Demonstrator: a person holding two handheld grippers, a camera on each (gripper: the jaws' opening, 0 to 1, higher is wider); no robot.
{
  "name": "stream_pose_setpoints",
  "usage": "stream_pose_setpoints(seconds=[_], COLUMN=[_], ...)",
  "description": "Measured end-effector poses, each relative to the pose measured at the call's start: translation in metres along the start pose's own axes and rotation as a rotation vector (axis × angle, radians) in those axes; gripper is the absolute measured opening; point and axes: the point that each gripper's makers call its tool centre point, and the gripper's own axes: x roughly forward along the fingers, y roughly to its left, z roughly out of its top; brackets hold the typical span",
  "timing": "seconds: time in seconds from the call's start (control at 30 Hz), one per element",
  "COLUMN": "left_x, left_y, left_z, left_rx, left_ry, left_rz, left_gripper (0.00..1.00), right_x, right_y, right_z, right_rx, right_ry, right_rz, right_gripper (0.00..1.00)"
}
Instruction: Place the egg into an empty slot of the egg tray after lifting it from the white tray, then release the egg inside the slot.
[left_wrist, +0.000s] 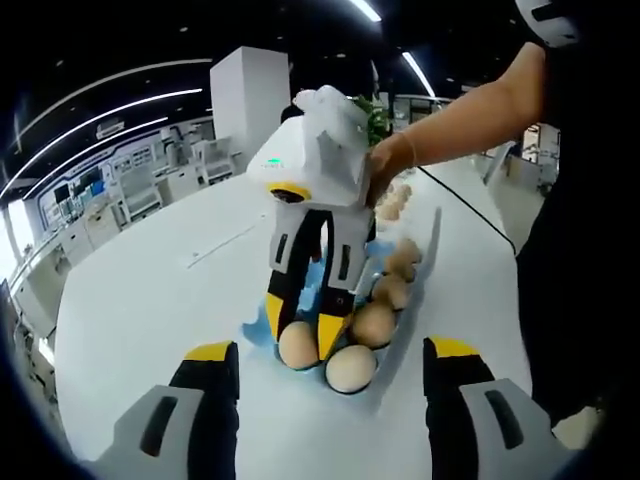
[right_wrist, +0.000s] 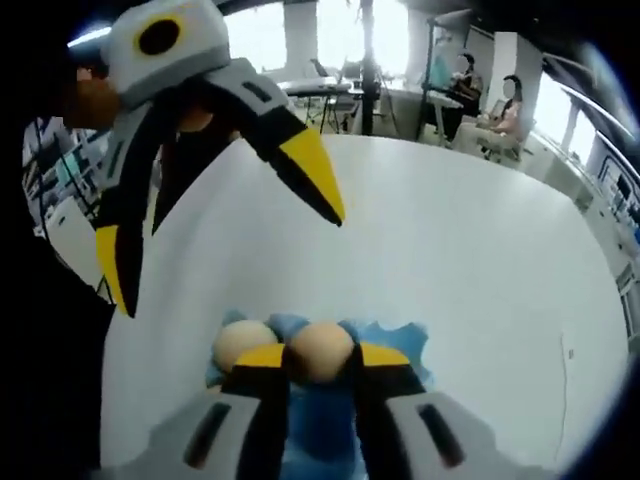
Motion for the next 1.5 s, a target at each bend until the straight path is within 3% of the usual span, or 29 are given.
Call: stream_pose_setpoints(seconds=[0.17,0.27,0.3,0.53,0.6,0.7,0.83,1.13,1.5], left_x=[0.001,0.002,0.001,-0.002,-0.003,-0.004,-0.003,-0.003,0.0], left_y=[0.001,0.0,0.0,0.0,-0.002,-0.003,-0.004,-0.004,-0.005], left_z=[0.006,0.006,0.006,0.008,0.011,0.013,0.013,0.015,0.011], left_rx=[0.003,0.011,0.018,0.026,0.019,0.026,0.027,0.035,0.036], left_ry=[-0.017,-0.012,-0.008,-0.011,-0.022,-0.025,-0.022,-0.02,0.001], left_rz=[0.005,0.002,0.005,0.017,0.014,0.016,0.015,0.016,0.005], left_gripper=[0.75,0.75,0.75,0.76,0.76,0.76,0.76,0.76,0.75], right_x=[0.0,0.0,0.001,-0.004,-0.011,-0.025,-0.032,-0.045,-0.072], right_y=[0.001,0.004,0.004,0.005,0.004,0.0,-0.007,-0.002,-0.001], right_z=[-0.001,0.0,0.001,0.002,0.001,0.004,-0.01,-0.021,-0.056], right_rx=[0.012,-0.01,-0.054,-0.098,-0.083,-0.017,0.003,0.016,0.06], right_ry=[0.005,-0.002,-0.013,-0.009,-0.016,-0.083,-0.074,-0.075,-0.06], right_rz=[0.003,0.014,0.01,-0.007,-0.012,-0.037,-0.073,-0.073,-0.122], right_gripper=[0.25,0.26,0.26,0.26,0.25,0.25,0.24,0.23,0.23])
